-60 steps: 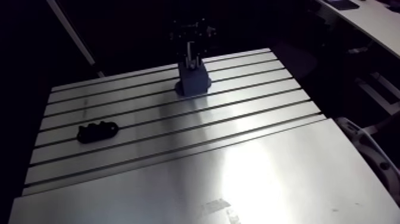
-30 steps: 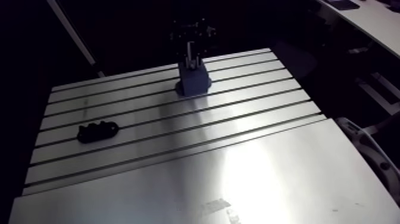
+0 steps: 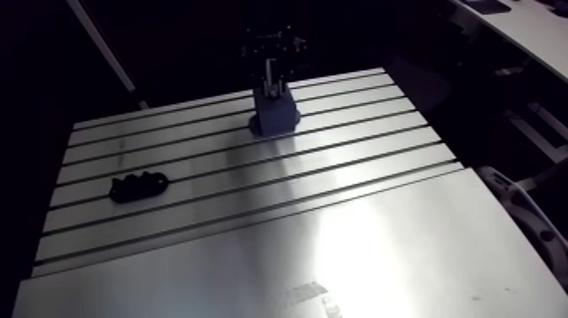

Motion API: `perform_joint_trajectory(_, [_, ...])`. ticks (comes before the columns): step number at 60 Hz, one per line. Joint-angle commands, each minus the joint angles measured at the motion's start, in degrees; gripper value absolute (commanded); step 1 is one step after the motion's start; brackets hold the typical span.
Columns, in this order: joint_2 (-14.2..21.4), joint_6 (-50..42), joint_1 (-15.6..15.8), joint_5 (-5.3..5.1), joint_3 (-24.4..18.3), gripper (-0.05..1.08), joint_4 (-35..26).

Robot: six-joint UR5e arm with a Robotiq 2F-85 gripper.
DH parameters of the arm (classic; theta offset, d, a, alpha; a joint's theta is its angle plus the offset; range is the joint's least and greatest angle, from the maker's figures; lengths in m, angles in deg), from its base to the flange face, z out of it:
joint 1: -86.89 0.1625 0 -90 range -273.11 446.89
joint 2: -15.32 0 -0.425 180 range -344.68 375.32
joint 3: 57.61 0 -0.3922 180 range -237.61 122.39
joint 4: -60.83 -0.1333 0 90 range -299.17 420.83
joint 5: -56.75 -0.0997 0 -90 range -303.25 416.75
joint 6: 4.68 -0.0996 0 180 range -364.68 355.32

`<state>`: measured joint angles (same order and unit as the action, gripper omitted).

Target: Pick up the M10 bolt and insert it into the hex recess until seated.

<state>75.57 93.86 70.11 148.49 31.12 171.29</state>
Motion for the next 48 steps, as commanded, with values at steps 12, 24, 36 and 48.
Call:
perform_joint_trajectory(12, [0.0, 0.0, 0.1, -0.03, -0.2, 0.67, 0.0])
perform_joint_trajectory(24, [-0.3, 0.0, 0.2, -0.03, -0.2, 0.67, 0.0])
perform_joint_trajectory(36, [-0.3, 0.0, 0.2, -0.03, -0.1, 0.67, 0.0])
perform_joint_trajectory(48, [-0.3, 0.0, 0.2, 0.05, -0.1, 0.68, 0.0])
